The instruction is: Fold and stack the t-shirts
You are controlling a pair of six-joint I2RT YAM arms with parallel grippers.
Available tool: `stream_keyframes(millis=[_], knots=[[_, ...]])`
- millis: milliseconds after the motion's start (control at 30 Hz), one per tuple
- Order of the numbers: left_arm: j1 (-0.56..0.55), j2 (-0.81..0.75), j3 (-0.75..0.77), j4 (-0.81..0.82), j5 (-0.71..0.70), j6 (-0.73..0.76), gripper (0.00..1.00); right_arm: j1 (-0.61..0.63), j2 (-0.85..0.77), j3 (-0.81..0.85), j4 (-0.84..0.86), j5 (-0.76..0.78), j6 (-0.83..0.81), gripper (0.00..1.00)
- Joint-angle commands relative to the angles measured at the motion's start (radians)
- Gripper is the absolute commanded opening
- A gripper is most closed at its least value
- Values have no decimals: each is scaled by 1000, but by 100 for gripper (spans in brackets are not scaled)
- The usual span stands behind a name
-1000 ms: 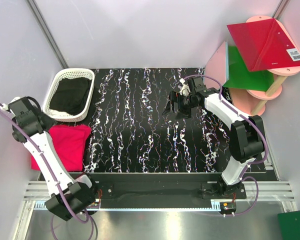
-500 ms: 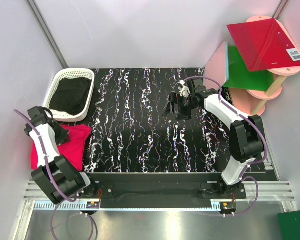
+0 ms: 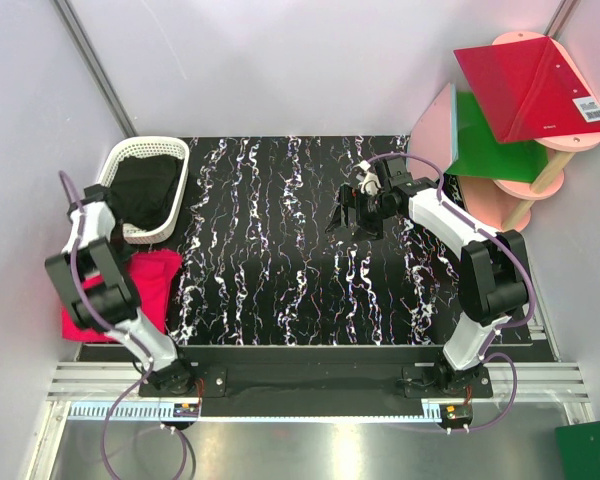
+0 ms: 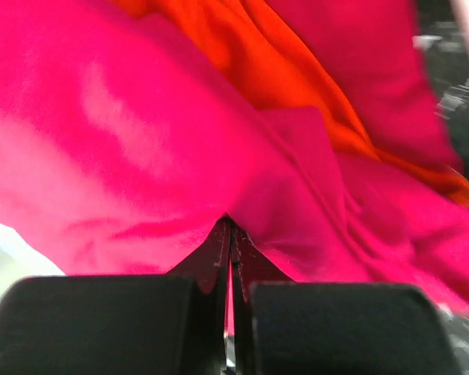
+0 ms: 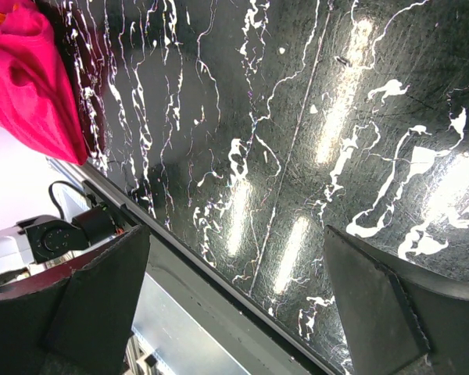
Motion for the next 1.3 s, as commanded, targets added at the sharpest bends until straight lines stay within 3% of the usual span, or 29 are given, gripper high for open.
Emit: stream_keyframes(millis=[0,133,233,300,400,500,600,633,733,767,867,967,1167,1267], knots=[[-8,142,63,-29,-226,14,0,2,-23,21,17,-5,1,100],[-3,217,148,-50,-396,-15,0,2,-29,18,11,-8,1,100],[13,241,229,-55,-441,-21,0,2,-40,13,9,-8,0,100],[15,241,287,-58,-444,-21,0,2,-50,9,6,-5,-2,100],[1,213,338,-58,-328,5,0,2,-61,1,6,-2,0,100],[-55,118,312,-29,-193,17,13,2,-63,-2,6,-3,5,100],[-129,-31,249,19,-77,24,34,2,-60,0,8,-2,6,100],[-150,-114,229,31,-38,25,49,4,-66,0,8,0,6,100],[-250,-287,151,94,170,14,76,2,-78,-7,6,17,1,100],[-282,-331,128,120,212,2,99,1,-79,-11,8,26,0,100],[-416,-475,-5,256,407,-50,99,2,-87,-23,8,33,-8,100],[-593,-511,-64,316,441,-99,99,4,-95,-37,6,40,-9,100],[-730,-340,-110,303,522,-65,99,2,-110,-68,18,49,-3,100],[-784,-198,-46,222,493,-18,99,2,-119,-74,20,52,-3,100]])
